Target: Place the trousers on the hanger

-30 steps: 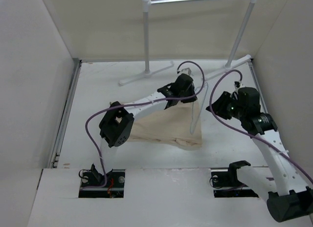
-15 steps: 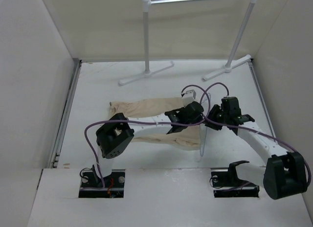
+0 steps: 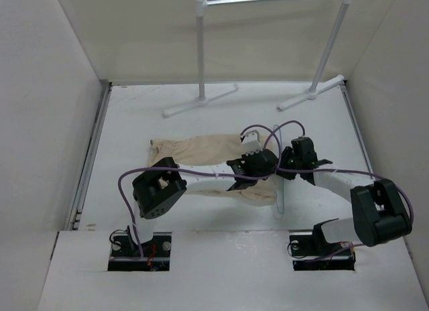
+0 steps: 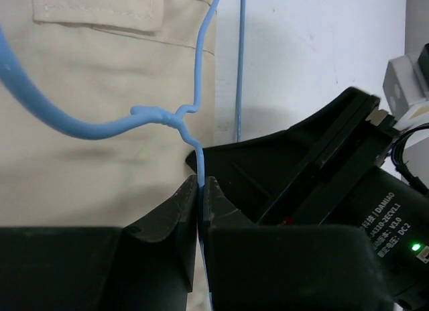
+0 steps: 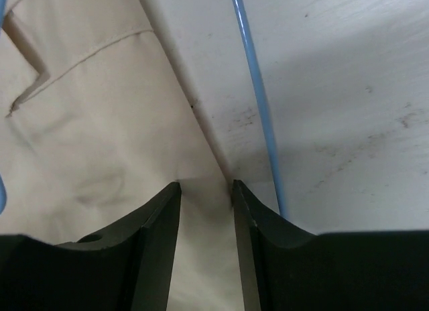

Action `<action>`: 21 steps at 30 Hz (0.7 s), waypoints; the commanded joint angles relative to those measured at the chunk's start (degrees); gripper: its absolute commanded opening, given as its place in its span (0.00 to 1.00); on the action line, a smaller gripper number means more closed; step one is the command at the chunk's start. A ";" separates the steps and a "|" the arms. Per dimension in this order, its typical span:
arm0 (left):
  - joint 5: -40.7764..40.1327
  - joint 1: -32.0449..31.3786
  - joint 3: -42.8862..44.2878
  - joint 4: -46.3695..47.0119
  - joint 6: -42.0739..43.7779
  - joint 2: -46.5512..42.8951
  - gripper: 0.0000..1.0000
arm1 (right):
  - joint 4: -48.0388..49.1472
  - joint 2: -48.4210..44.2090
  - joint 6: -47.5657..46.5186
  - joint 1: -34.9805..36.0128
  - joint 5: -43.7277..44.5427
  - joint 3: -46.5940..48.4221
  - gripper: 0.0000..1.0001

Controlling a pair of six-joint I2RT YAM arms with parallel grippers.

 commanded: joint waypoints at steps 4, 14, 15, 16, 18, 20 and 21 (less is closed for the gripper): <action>-5.91 -0.93 -2.87 3.06 -0.44 -2.75 0.00 | 0.60 2.45 2.29 0.66 -5.46 1.77 0.11; -11.01 1.00 -9.99 2.37 0.53 -8.10 0.00 | -7.30 -13.19 1.16 -6.19 -5.47 2.82 0.02; -11.62 1.35 -10.69 1.75 0.62 -8.89 0.00 | -8.36 -14.16 0.72 -6.80 -4.95 2.73 0.01; -12.41 1.70 -11.48 1.05 0.70 -9.94 0.00 | -9.15 -15.04 0.54 -7.42 -4.51 2.47 0.01; -13.56 2.58 -13.23 -0.70 1.40 -12.14 0.00 | -9.86 -16.53 0.54 -8.74 -3.89 1.77 0.00; -14.44 3.72 -15.52 -2.64 2.28 -14.51 0.00 | -10.04 -17.50 0.89 -9.62 -3.89 1.59 0.00; -14.79 4.60 -17.44 -3.95 2.90 -16.53 0.00 | -10.21 -17.77 0.98 -9.80 -3.89 1.85 0.00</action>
